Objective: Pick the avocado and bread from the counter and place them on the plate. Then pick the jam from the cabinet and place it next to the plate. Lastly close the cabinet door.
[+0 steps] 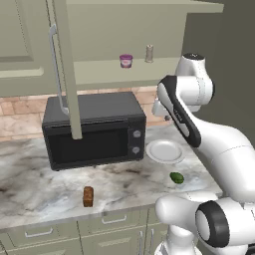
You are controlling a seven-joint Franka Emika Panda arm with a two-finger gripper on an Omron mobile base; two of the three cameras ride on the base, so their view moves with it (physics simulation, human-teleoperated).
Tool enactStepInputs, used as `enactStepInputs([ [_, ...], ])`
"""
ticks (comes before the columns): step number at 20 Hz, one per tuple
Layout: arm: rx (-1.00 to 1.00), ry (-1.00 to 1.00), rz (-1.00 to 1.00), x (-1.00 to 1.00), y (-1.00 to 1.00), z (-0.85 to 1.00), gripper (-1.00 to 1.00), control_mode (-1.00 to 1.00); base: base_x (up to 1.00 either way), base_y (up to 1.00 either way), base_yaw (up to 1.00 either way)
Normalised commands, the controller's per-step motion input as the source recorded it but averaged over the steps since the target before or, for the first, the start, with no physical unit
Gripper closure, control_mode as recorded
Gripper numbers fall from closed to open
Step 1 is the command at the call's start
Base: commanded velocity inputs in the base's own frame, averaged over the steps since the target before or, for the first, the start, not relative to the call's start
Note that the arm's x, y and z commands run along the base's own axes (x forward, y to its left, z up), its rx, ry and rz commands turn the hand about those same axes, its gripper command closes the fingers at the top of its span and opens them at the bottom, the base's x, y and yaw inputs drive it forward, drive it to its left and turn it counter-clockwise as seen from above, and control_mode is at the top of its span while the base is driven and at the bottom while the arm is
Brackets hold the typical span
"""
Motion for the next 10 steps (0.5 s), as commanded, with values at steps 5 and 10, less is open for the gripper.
enactStepInputs([
  [5, 0.0, 0.0, 0.0, -0.06, -0.01, -0.21, -1.0, -1.0, 0.0, 0.0, 0.0],
  [10, 0.0, 0.0, 0.0, -0.33, -0.08, -0.42, -1.0, -1.0, 0.0, 0.0, 0.0],
])
